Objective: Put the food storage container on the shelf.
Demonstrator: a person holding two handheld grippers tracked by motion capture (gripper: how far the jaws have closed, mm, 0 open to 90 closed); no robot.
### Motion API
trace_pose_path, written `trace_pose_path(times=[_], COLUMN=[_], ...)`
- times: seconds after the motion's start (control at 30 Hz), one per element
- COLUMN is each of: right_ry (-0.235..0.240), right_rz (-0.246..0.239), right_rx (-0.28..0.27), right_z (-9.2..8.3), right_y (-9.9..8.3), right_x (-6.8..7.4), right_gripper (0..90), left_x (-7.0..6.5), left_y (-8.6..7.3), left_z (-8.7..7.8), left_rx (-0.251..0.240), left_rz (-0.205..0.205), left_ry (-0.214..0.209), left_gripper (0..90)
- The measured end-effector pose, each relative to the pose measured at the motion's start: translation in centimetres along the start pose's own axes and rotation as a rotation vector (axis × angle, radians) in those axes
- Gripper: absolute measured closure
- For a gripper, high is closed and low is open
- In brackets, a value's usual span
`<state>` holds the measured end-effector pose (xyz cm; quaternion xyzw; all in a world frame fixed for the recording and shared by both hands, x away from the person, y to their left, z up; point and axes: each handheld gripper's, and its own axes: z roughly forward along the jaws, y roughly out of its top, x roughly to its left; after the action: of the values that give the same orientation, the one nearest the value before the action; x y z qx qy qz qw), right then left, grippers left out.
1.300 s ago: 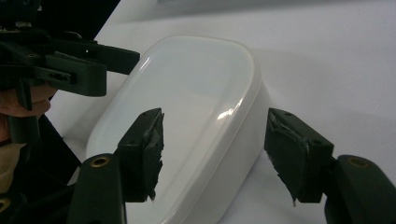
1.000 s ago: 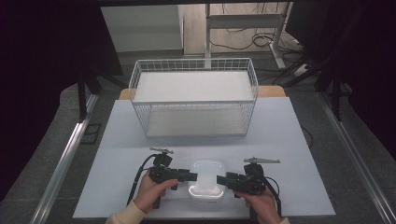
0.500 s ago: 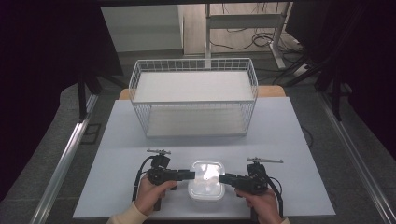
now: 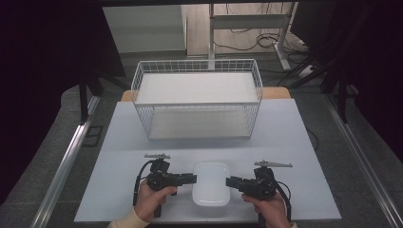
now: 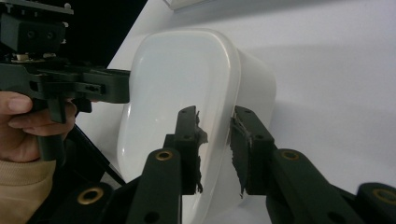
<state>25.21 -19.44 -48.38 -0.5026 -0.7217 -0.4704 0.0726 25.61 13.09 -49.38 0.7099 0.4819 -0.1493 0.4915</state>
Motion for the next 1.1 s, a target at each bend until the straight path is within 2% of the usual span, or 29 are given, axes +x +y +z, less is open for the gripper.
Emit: trace_pose_path(times=[0.3, 0.6, 0.77, 0.97, 1.1], right_ry=[-0.008, -0.02, -0.015, -0.006, -0.014], right_rz=[-0.051, -0.075, -0.108, -0.142, -0.163], right_rx=[-0.025, -0.037, -0.061, -0.069, -0.074], right_z=[-0.7, -0.9, -1.4, -1.9, -2.1], right_y=[0.2, 0.2, 0.6, 1.2, 1.6], right_x=[0.4, 0.7, 1.3, 1.8, 2.1], right_gripper=[77.8, 78.4, 78.4, 78.6, 78.6], left_x=[-0.3, -0.9, -1.6, -2.0, -2.4], left_y=[0.0, 0.0, 0.4, 0.7, 1.0], left_z=[-0.5, -0.7, -1.4, -1.8, -2.0], left_rx=[-0.024, -0.038, -0.054, -0.063, -0.07], left_rz=[0.031, 0.075, 0.111, 0.128, 0.153], left_ry=[-0.027, -0.01, -0.008, -0.013, 0.004], left_gripper=[80.0, 80.1, 80.2, 80.4, 80.5])
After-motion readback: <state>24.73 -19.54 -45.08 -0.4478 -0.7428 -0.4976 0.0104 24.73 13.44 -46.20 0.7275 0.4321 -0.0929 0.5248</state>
